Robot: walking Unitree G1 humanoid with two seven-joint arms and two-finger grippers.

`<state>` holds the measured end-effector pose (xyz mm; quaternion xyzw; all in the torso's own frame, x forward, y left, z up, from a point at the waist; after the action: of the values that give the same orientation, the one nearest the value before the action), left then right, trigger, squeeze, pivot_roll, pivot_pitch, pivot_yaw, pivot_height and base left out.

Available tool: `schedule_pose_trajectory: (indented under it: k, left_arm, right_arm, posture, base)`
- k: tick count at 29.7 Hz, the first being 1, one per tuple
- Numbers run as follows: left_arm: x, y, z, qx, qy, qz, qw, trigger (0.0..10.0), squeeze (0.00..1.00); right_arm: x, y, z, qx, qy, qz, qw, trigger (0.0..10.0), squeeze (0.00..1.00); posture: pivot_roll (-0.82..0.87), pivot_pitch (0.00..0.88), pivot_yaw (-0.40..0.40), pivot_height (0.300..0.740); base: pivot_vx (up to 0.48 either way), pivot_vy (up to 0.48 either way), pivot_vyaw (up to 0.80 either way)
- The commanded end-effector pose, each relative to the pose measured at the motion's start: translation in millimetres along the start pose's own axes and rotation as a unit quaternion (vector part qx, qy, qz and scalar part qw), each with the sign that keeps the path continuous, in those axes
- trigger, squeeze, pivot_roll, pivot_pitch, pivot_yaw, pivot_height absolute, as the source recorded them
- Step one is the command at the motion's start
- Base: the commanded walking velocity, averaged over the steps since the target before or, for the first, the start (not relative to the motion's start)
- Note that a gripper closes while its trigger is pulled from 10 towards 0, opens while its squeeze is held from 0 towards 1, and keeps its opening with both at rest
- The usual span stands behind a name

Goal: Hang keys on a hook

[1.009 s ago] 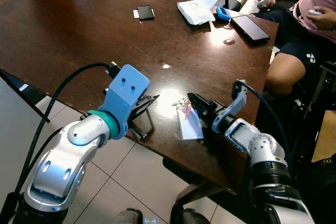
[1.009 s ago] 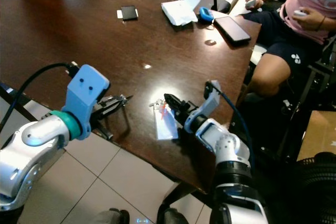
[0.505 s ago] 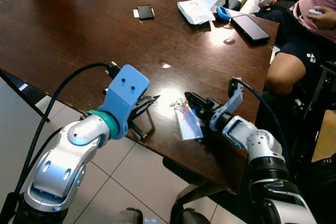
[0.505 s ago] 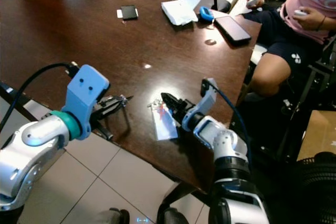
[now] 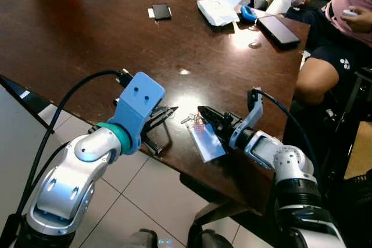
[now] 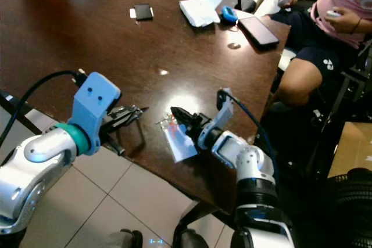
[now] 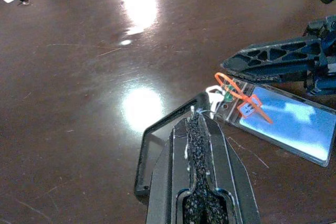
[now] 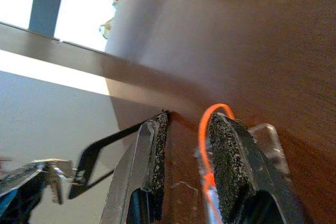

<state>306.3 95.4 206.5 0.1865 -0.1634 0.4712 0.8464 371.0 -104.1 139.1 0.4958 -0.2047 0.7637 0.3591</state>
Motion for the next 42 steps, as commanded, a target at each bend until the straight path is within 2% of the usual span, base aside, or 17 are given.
schedule_pose_trajectory:
  k: [1,7,21,40,41,42]
  left_arm:
    - [-3.7,1.5,-4,0.006,0.006,-0.005,1.0,10.0,0.0]
    - [-3.7,1.3,-4,0.006,0.006,-0.004,1.0,10.0,0.0]
    - [-3.3,2.2,-4,0.006,0.004,-0.005,1.0,10.0,0.0]
    - [-2.8,3.7,-2,0.008,0.004,0.0,1.0,10.0,0.0]
    - [-2.5,4.5,-3,0.009,0.004,0.001,1.0,10.0,0.0]
    - [-2.5,4.5,-3,0.009,0.004,0.001,1.0,10.0,0.0]
  right_arm:
    - [-3.4,2.6,-5,0.005,-0.01,-0.002,1.0,10.0,0.0]
    - [-3.1,3.5,-5,0.005,-0.012,-0.002,1.0,10.0,0.0]
    - [-14.8,2.2,-16,0.015,-0.035,-0.022,0.999,10.0,0.0]
    - [-10.5,-9.0,-11,0.045,-0.042,-0.026,0.998,10.0,0.0]
    - [-13.7,-10.1,-11,0.049,-0.048,-0.037,0.997,4.9,0.0]
    - [-13.7,-10.1,-11,0.049,-0.048,-0.037,0.997,4.9,0.0]
  posture:
    - [0.13,0.137,0.044,0.74]
    - [0.13,0.137,0.044,0.74]
    - [0.14,0.135,0.052,0.74]
    - [0.17,0.147,0.033,0.74]
    - [0.17,0.151,0.033,0.74]
    - [0.17,0.151,0.033,0.74]
  base:
    - [0.0,0.0,0.0]
    - [0.0,0.0,0.0]
    - [0.0,0.0,0.0]
    - [0.0,0.0,0.0]
    - [0.0,0.0,0.0]
    - [0.0,0.0,0.0]
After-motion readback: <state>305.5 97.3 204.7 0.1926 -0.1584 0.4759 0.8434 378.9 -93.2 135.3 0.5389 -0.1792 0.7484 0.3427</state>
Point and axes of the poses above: a point about 5 cm out from each wrist's last joint towards the gripper, its own y axis pointing back from the gripper into the wrist, its own z axis along the axis of the wrist's last joint, x = y × z, the point moved 4 cm from there along -y, pointing out of the wrist towards the gripper, and after that the axes turned 11 degrees about -y, right-handed, at the moved point
